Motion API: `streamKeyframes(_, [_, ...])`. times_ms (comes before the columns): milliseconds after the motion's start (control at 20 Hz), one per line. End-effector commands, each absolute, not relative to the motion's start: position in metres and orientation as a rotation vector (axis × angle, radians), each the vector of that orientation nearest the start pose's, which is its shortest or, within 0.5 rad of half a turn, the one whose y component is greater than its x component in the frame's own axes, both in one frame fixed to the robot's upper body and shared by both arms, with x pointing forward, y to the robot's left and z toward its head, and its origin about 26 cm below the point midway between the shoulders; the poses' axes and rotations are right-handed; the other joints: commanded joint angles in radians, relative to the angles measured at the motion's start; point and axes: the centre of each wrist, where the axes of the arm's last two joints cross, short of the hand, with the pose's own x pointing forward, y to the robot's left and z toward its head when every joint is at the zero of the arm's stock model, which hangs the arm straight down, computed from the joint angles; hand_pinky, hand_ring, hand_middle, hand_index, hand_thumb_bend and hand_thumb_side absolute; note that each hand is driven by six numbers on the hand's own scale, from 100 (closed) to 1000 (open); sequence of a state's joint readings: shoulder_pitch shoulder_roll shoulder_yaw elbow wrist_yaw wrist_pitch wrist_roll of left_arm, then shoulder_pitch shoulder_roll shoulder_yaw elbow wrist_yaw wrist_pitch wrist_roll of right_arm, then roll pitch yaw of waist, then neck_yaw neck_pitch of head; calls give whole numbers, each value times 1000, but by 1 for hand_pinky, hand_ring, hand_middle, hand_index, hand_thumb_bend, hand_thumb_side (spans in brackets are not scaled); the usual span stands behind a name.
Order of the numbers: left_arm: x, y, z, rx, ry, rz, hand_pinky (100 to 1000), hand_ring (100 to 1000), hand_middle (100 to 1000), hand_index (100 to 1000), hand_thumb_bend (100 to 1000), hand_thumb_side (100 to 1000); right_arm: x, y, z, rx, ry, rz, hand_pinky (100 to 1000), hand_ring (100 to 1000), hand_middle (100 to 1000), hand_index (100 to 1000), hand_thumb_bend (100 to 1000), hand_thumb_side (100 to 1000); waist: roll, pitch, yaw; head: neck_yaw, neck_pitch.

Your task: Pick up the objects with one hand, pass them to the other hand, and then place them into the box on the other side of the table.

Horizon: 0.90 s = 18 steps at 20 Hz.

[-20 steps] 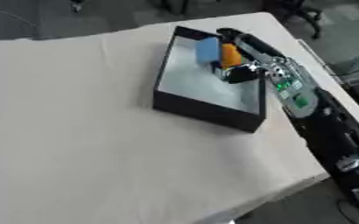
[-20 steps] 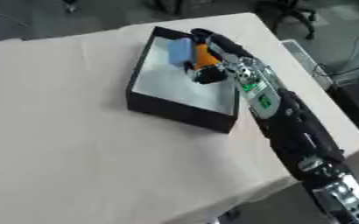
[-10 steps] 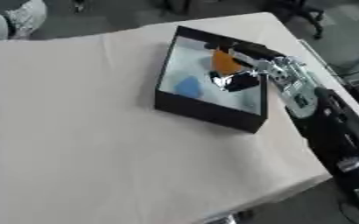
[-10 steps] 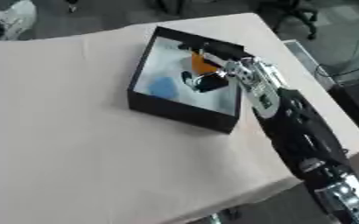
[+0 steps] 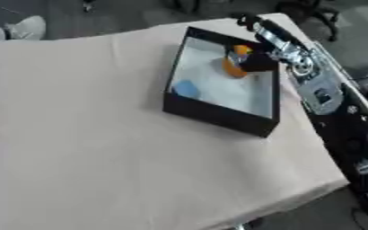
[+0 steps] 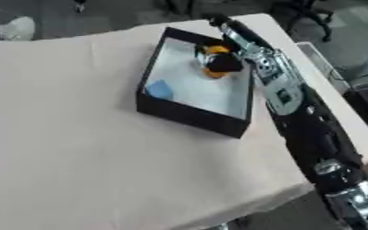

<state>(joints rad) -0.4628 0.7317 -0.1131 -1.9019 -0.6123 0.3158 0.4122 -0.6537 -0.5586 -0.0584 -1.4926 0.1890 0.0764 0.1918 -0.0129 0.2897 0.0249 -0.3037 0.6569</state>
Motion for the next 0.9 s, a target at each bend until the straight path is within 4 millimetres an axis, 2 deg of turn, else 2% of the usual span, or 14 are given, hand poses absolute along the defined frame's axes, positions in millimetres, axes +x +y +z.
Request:
streamKeyframes(50, [316,292,275,1506,-2119,-512,852,767,732,872,468,201,385,-332,275,-337,-2077,448,1000,1000,1000,1000,100,549,10,-28,2,21,-6])
streamKeyframes(200, [318,291,281,1457,-2072,-552,855,768,734,880,463,226,382,-336,284,-115,-2130,389,1000,1000,1000,1000,100,568,12,-29,4,56,-1])
streamKeyframes(300, [319,290,286,1418,-2035,-592,859,769,734,883,461,242,380,-341,289,-61,-2144,369,1000,1000,1000,1000,100,555,12,-29,4,81,-2])
streamKeyframes(650, [328,294,314,1220,-1830,-741,877,781,745,888,471,265,373,-351,297,-124,-2175,306,1000,1000,1000,1000,100,526,11,-30,5,156,-6])
streamKeyframes(750, [335,297,320,1136,-1755,-788,890,794,757,897,490,290,372,-351,296,-137,-2177,300,1000,1000,1000,1000,100,526,11,-30,6,168,-7])
streamKeyframes(900, [350,302,326,995,-1611,-904,904,817,767,903,568,318,371,-352,295,-154,-2162,296,1000,1000,1000,1000,100,525,9,-30,4,174,-4])
